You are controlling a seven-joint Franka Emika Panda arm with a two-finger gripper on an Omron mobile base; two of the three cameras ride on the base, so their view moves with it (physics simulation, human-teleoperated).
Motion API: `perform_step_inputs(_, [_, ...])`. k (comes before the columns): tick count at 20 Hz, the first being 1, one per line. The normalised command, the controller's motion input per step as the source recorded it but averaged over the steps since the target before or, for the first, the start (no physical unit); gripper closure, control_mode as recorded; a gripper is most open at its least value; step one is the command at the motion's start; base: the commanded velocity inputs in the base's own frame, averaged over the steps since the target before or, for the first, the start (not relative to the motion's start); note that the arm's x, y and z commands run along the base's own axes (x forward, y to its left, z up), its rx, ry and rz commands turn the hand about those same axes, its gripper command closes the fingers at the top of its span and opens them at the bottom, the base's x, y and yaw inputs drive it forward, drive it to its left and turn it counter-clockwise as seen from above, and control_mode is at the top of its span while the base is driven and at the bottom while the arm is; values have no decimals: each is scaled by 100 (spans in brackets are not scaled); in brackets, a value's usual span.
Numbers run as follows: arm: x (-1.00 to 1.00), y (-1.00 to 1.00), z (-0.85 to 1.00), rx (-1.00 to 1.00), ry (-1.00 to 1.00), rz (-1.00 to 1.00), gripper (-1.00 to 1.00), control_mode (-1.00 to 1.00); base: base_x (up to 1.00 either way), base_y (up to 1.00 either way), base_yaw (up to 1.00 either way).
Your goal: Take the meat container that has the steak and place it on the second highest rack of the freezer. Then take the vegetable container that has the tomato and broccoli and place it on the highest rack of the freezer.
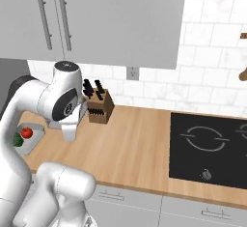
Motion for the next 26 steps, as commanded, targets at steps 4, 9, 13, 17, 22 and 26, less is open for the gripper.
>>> perform_step_inputs(4, [-9,52,41,-1,0,-5,100,-100,0,0,0])
perform_step_inputs(9, [-34,8,61,0,0,-1,100,-100,0,0,0])
perform_step_inputs(13, [-38,-6,72,0,0,0,100,-100,0,0,0])
perform_step_inputs(17, [-40,-19,66,0,1,0,100,-100,0,0,0])
perform_step_inputs(22, [-41,-20,20,0,0,0,100,-100,0,0,0])
perform_step_inputs(26, [-26,0,1,0,0,0,100,-100,0,0,0])
